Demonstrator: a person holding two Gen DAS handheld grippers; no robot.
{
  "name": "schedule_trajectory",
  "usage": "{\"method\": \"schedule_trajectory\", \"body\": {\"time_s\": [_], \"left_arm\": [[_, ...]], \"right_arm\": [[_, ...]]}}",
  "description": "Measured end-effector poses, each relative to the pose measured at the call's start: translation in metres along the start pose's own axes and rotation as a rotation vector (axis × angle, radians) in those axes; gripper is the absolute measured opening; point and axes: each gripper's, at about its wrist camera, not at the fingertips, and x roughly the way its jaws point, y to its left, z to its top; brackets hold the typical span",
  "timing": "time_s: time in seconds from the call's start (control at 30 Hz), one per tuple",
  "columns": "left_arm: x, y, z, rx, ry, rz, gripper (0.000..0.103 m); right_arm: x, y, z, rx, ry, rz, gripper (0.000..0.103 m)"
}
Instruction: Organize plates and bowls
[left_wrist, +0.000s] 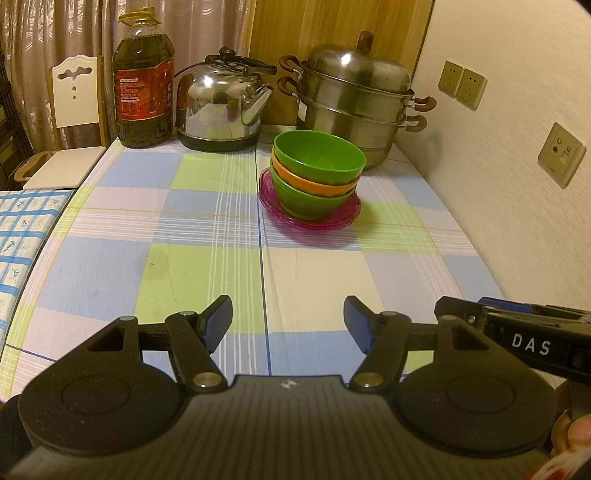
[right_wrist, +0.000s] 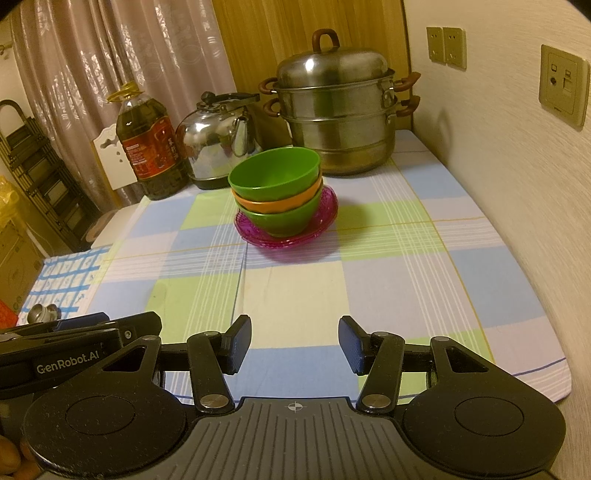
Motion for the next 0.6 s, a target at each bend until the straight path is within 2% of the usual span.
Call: {"method": "schedule_trajectory", "body": {"time_s": [0.43,0.6], "left_arm": [[0.0022,-0.0002,-0.0004,-0.014,0.007,-0.011,0.064],[0.0005,-0.0015,-0.0018,-0.014,-0.015,-0.023,0.064]], "right_arm": [[0.0004,-0.0006,-0.0004,0.005,0.002,-0.001,0.053],[0.0009,-0.0013,-0.0014,0.008,0.001,-0.002,0.053]]}}
